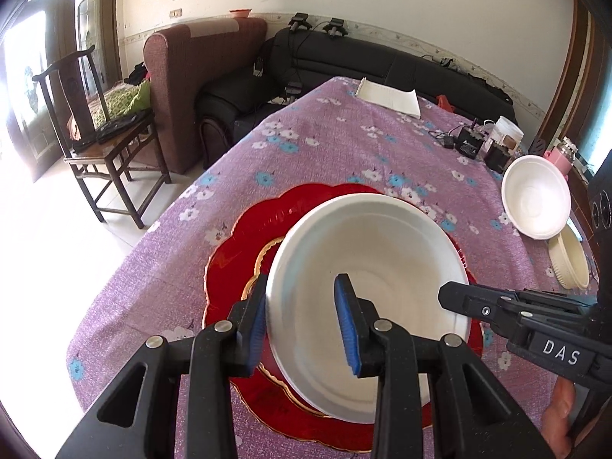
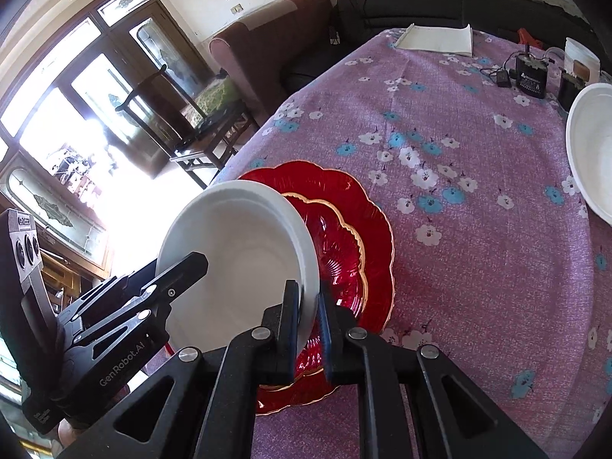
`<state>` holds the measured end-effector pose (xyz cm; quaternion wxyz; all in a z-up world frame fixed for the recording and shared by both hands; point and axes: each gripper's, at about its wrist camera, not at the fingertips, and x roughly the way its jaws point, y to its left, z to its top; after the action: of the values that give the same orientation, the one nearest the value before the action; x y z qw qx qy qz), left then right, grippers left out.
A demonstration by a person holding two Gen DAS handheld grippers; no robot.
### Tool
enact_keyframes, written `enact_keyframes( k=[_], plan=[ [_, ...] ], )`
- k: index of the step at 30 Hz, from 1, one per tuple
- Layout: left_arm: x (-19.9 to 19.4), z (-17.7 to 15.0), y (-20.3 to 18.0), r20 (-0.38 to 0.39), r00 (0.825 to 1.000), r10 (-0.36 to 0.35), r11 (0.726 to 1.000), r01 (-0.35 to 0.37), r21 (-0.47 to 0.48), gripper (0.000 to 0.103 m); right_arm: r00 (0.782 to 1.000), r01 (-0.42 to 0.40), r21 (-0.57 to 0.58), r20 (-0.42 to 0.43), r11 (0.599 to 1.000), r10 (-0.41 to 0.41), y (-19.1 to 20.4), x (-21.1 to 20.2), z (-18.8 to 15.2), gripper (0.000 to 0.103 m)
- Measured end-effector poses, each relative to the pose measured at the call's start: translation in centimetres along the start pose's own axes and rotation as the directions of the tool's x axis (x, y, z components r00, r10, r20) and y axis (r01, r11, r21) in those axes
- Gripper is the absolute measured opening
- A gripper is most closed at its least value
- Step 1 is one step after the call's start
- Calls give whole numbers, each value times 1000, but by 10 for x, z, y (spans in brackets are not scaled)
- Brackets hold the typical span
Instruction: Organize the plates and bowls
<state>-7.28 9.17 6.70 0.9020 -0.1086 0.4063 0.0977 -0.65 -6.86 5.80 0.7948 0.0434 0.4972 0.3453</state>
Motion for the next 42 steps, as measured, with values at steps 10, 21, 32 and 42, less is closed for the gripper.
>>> enact_keyframes(
  k=[10, 21, 32, 42],
  plan=[
    [18, -1, -3, -25, 1000, 13, 1000, -13, -2, 32, 1000, -4, 10, -12, 1000, 4, -12, 15, -2, 13],
    [20, -1, 2, -35, 999, 4, 1000, -4, -16, 37, 1000, -2, -4, 5, 1000, 2, -8, 14, -5, 14],
    [15, 0, 3, -17, 1000, 11, 1000, -11, -23, 49, 1000, 4, -21, 16, 1000, -3, -6, 12, -4, 14],
    [6, 1, 5, 0, 1000, 19, 999, -19, -28, 56, 1000, 5, -21, 31, 1000, -5, -4, 6, -5, 14]
  ],
)
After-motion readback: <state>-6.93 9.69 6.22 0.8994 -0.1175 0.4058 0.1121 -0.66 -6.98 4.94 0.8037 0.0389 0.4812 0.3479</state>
